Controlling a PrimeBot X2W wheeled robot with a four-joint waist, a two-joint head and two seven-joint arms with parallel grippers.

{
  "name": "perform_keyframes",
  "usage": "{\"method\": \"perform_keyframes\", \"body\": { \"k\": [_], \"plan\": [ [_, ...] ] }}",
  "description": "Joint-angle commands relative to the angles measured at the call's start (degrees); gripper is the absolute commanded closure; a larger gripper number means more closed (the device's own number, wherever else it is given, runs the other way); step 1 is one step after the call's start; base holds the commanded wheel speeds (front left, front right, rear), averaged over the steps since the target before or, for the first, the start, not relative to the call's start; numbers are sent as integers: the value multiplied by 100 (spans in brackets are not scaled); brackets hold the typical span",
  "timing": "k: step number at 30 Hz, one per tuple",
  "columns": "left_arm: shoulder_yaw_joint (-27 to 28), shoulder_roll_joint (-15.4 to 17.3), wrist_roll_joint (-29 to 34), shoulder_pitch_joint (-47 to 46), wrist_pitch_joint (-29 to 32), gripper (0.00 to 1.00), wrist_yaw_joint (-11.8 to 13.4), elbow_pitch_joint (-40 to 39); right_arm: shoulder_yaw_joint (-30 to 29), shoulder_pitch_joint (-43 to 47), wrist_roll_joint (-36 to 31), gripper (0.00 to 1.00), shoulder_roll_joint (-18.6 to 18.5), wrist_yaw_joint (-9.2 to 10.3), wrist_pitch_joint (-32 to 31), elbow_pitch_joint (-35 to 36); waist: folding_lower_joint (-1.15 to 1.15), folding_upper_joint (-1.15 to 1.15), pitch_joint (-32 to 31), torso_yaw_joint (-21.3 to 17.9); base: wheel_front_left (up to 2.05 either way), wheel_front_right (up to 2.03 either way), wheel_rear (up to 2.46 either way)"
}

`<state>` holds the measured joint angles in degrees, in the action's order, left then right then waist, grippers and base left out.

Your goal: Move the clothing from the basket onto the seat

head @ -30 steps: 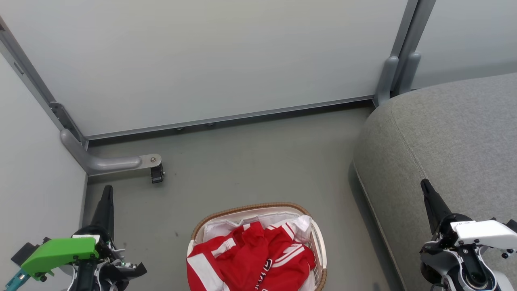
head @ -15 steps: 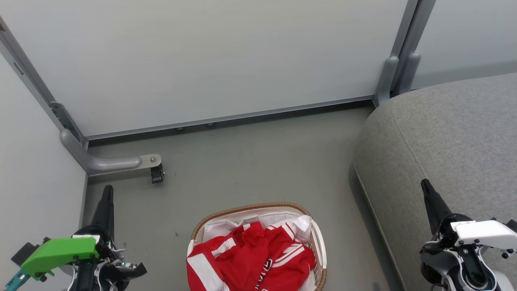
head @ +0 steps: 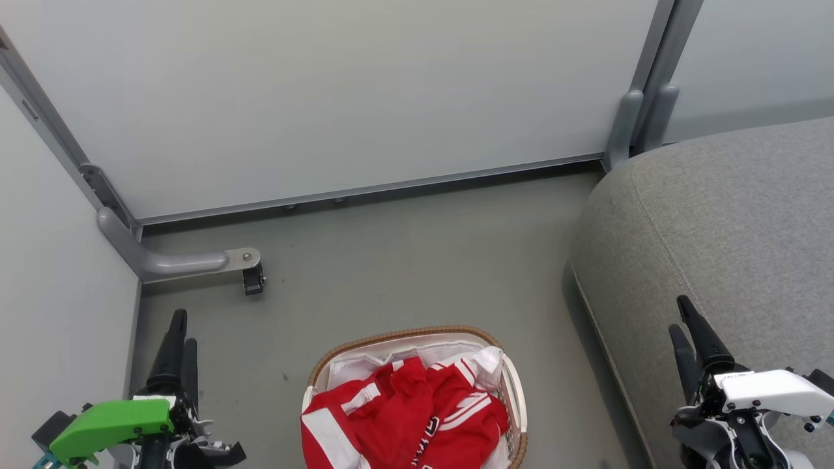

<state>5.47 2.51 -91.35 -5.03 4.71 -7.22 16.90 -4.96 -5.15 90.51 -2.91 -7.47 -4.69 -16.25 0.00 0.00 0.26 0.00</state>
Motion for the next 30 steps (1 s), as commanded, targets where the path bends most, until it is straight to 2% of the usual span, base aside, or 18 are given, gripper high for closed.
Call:
{"method": "perform_keyframes", "body": {
  "k": [1,13,23,30],
  "plan": [
    [-29,62,254,-127,-64,0,-5,-74,36,-132,-221,0,-112,0,79,84,0,0,5,-1,0,0,0],
    [-134,66,2062,-213,-381,0,52,-62,184,-271,-1601,0,-226,-1,394,104,0,0,54,13,0,0,0],
    [-390,145,3265,-259,-610,0,123,10,339,-380,-2689,0,-332,-1,618,20,0,0,95,26,0,0,0],
    [-678,256,3989,-244,-753,0,317,23,384,-415,-3575,0,-337,-1,764,-55,0,0,104,35,0,0,0]
  ]
}}
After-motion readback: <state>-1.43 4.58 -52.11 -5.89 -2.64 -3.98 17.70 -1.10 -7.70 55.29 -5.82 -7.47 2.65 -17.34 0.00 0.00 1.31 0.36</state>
